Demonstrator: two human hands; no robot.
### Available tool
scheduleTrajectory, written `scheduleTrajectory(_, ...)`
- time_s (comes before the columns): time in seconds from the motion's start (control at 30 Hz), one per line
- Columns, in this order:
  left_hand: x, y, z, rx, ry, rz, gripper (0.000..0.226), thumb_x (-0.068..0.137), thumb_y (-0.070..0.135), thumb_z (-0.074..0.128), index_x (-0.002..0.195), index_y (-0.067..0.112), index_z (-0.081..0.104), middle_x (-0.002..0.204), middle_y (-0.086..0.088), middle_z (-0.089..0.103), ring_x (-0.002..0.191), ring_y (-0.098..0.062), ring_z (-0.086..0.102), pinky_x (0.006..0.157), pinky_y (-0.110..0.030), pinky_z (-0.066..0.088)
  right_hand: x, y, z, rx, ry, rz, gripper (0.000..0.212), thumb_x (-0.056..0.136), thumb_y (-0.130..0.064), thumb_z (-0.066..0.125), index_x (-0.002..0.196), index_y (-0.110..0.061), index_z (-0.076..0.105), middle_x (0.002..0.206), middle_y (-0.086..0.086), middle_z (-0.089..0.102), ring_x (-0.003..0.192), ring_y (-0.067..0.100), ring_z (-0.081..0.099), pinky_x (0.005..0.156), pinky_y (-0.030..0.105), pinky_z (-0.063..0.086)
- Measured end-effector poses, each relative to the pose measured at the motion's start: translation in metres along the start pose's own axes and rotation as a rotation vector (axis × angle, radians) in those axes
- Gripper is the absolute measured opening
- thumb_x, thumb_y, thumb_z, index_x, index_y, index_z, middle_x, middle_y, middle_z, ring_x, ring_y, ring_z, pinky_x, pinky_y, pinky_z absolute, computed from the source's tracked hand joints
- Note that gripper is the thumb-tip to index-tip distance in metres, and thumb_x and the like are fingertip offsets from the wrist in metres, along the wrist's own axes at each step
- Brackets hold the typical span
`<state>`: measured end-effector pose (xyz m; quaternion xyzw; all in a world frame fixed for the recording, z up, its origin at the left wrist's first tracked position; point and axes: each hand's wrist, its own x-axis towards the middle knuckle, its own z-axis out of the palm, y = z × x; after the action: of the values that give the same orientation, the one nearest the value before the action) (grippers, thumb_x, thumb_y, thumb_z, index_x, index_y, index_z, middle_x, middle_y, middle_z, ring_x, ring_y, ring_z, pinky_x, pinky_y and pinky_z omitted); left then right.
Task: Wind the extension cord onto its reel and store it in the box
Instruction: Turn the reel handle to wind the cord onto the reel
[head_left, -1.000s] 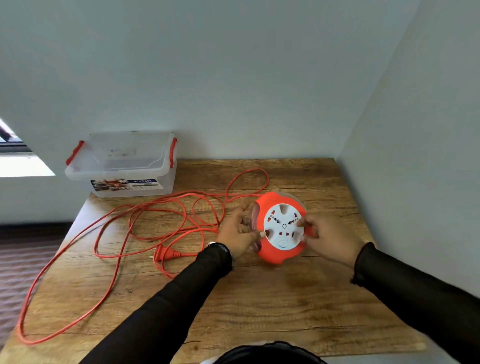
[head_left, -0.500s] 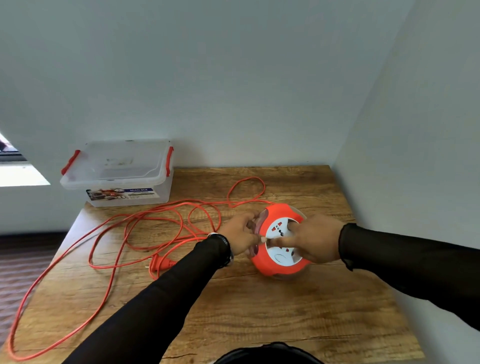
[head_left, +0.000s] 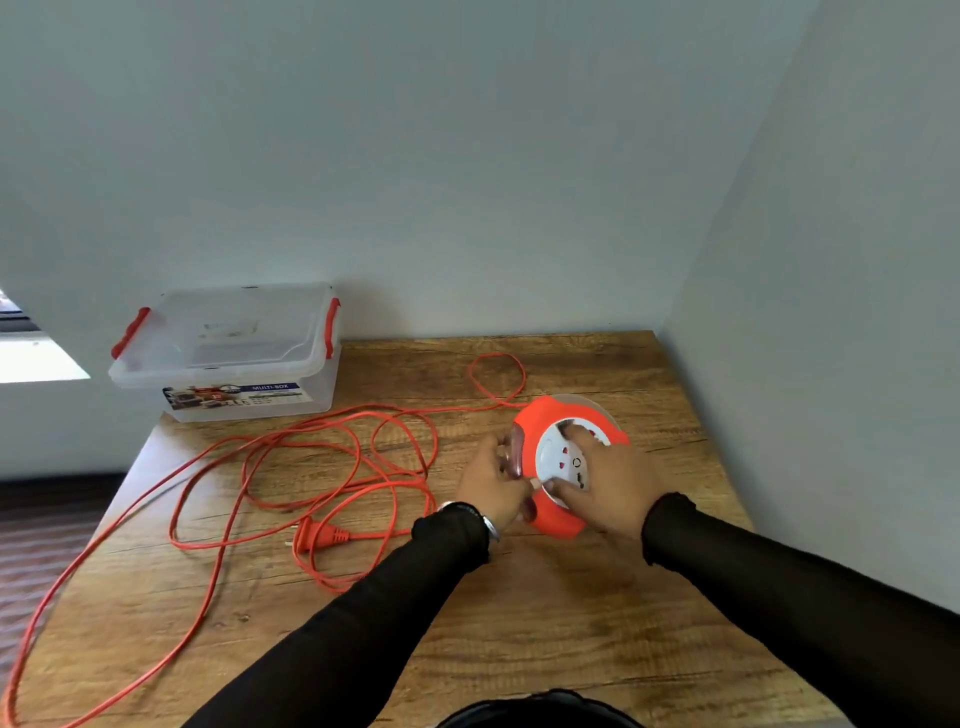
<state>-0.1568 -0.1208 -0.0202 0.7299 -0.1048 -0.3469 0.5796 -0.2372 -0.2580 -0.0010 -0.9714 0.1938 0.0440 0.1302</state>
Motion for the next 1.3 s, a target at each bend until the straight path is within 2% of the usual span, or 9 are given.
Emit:
scheduleTrajectory(0.13, 0.000, -0.014, 0.014, -0.016, 0.075, 0.045, 0.051, 0.080, -0.005, 0.063, 0.120, 0.017, 0.040, 0.089, -0.006, 0.057, 0.064, -0.028, 0.059, 0.061, -0.043, 0.052, 0.005, -0.009, -0.003, 0.680, -0.102, 0.342, 0.070, 0.087, -0.046, 0.060, 0.144, -0.022, 0.029, 0.136, 0.001, 0.053, 0.094, 0.022, 0.067, 0.069, 0.023, 0.047)
scheduleTrajectory(0.23, -0.002, -0.018, 0.017, -0.019, 0.109, 0.079, 0.050, 0.075, 0.003, 0.070, 0.113, 0.021, 0.042, 0.095, -0.009, 0.059, 0.075, -0.029, 0.061, 0.072, -0.051, 0.052, 0.010, -0.011, -0.006, 1.062, -0.227, 0.534, 0.035, 0.089, -0.032, 0.060, 0.119, -0.020, 0.046, 0.068, 0.001, 0.065, 0.035, 0.011, 0.051, 0.036, 0.016, 0.028)
scheduleTrajectory(0.43, -0.001, -0.013, 0.016, -0.031, 0.088, 0.108, 0.051, 0.080, -0.003, 0.065, 0.119, 0.020, 0.043, 0.089, 0.002, 0.057, 0.080, -0.025, 0.060, 0.076, -0.051, 0.053, 0.008, -0.008, -0.011, 1.267, -0.419, 0.684, 0.018, 0.094, -0.027, 0.048, 0.101, -0.013, 0.057, 0.060, -0.002, 0.068, 0.045, 0.009, 0.058, 0.041, 0.017, 0.030)
scheduleTrajectory(0.57, 0.003, -0.005, -0.004, 0.030, 0.050, 0.138, 0.056, 0.084, -0.007, 0.057, 0.132, 0.016, 0.039, 0.103, -0.008, 0.061, 0.084, -0.019, 0.057, 0.077, -0.042, 0.053, -0.007, -0.005, -0.030, 1.008, -0.345, 0.490, 0.022, 0.093, -0.020, 0.050, 0.112, -0.010, 0.057, 0.093, 0.004, 0.074, 0.048, 0.011, 0.061, 0.041, 0.018, 0.032)
scheduleTrajectory(0.7, 0.009, 0.012, -0.030, 0.109, 0.007, 0.163, 0.051, 0.091, -0.004, 0.051, 0.138, 0.009, 0.039, 0.120, -0.002, 0.054, 0.102, -0.017, 0.055, 0.080, -0.025, 0.050, -0.016, 0.004, -0.047, 0.141, -0.108, -0.071, 0.037, 0.090, -0.021, 0.056, 0.126, -0.023, 0.054, 0.127, 0.000, 0.061, 0.101, 0.016, 0.061, 0.075, 0.023, 0.043)
scheduleTrajectory(0.87, 0.021, 0.029, -0.042, 0.400, -0.160, 0.180, 0.051, 0.093, 0.003, 0.048, 0.142, 0.015, 0.038, 0.137, -0.007, 0.051, 0.120, -0.027, 0.053, 0.101, -0.044, 0.046, -0.008, -0.009, -0.040, -0.492, -0.271, -0.431, 0.069, 0.093, -0.024, 0.050, 0.147, -0.042, 0.010, 0.153, 0.007, 0.023, 0.117, 0.030, 0.054, 0.073, 0.035, 0.050)
scheduleTrajectory(1.0, 0.018, 0.034, -0.040, 0.517, -0.227, 0.202, 0.055, 0.094, 0.006, 0.047, 0.145, 0.018, 0.032, 0.143, -0.005, 0.046, 0.125, -0.024, 0.049, 0.103, -0.039, 0.045, -0.002, -0.020, -0.024, -0.620, -0.335, -0.414, 0.076, 0.095, -0.024, 0.047, 0.144, -0.049, -0.005, 0.142, 0.022, 0.032, 0.100, 0.036, 0.059, 0.062, 0.033, 0.041)
scheduleTrajectory(1.13, 0.019, 0.027, -0.044, 0.535, -0.215, 0.158, 0.056, 0.094, 0.010, 0.051, 0.146, 0.016, 0.030, 0.142, -0.004, 0.047, 0.121, -0.020, 0.051, 0.099, -0.033, 0.046, 0.004, -0.027, -0.014, -0.642, -0.355, -0.371, 0.073, 0.096, -0.029, 0.047, 0.145, -0.048, -0.003, 0.143, 0.025, 0.028, 0.110, 0.038, 0.055, 0.074, 0.038, 0.049)
scheduleTrajectory(1.3, 0.016, 0.021, -0.049, 0.458, -0.189, 0.124, 0.054, 0.091, 0.007, 0.055, 0.141, 0.015, 0.036, 0.118, -0.007, 0.056, 0.082, -0.016, 0.057, 0.070, -0.028, 0.050, 0.004, -0.024, -0.007, -0.629, -0.293, -0.400, 0.065, 0.098, -0.027, 0.043, 0.145, -0.047, 0.003, 0.140, 0.026, 0.032, 0.104, 0.037, 0.058, 0.069, 0.037, 0.047)
